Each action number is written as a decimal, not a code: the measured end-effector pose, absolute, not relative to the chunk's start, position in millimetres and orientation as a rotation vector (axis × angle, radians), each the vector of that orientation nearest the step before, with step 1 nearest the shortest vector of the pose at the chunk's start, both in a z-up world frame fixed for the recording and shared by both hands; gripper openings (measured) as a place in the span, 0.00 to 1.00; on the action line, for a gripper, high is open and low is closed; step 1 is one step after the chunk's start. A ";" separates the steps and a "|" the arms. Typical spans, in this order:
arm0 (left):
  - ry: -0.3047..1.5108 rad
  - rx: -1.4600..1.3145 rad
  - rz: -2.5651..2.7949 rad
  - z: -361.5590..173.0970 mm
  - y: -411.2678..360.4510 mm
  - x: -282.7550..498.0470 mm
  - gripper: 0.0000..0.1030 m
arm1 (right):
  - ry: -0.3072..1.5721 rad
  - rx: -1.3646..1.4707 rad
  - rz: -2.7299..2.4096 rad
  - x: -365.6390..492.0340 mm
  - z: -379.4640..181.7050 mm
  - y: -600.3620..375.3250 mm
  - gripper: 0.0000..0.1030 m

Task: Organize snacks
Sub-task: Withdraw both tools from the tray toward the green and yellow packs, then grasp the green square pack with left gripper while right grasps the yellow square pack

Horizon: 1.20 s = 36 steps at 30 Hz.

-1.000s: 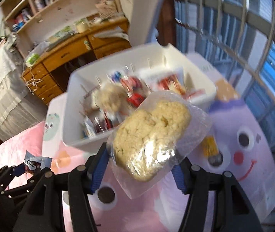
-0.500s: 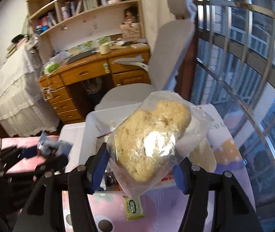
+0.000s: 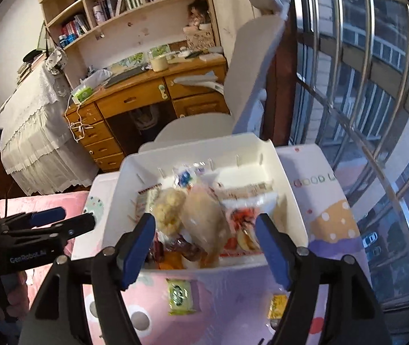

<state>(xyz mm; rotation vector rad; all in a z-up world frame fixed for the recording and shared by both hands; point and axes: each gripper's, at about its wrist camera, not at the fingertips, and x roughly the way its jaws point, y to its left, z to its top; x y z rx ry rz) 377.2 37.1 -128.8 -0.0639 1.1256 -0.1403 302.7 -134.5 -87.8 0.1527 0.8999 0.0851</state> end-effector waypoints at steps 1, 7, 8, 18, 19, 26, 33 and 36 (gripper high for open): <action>1.136 -0.071 -0.133 -133.0 37.2 374.0 0.72 | 0.909 0.160 0.082 300.6 -91.2 -140.7 0.71; 1.194 -0.136 -0.091 -163.5 35.5 353.1 0.72 | 0.981 0.174 0.054 289.3 -114.6 -173.0 0.71; 1.206 -0.149 -0.086 -170.6 33.8 347.8 0.72 | 0.995 0.170 0.055 286.9 -119.6 -177.1 0.71; 1.297 -0.193 -0.038 -221.9 2.7 328.0 0.74 | 1.086 0.097 0.116 256.2 -173.6 -196.5 0.71; 1.302 -0.190 -0.026 -226.2 -1.8 328.6 0.76 | 1.094 0.088 0.126 251.6 -181.4 -197.1 0.71; 1.338 -0.211 0.033 -259.6 -24.5 333.5 0.77 | 1.122 0.000 0.141 227.2 -217.9 -199.4 0.71; 1.357 -0.214 0.070 -283.6 -35.4 339.9 0.77 | 1.124 -0.054 0.152 226.0 -236.1 -204.1 0.71; 1.354 -0.209 0.081 -288.3 -38.7 344.3 0.77 | 1.131 -0.040 0.155 230.3 -241.1 -207.5 0.70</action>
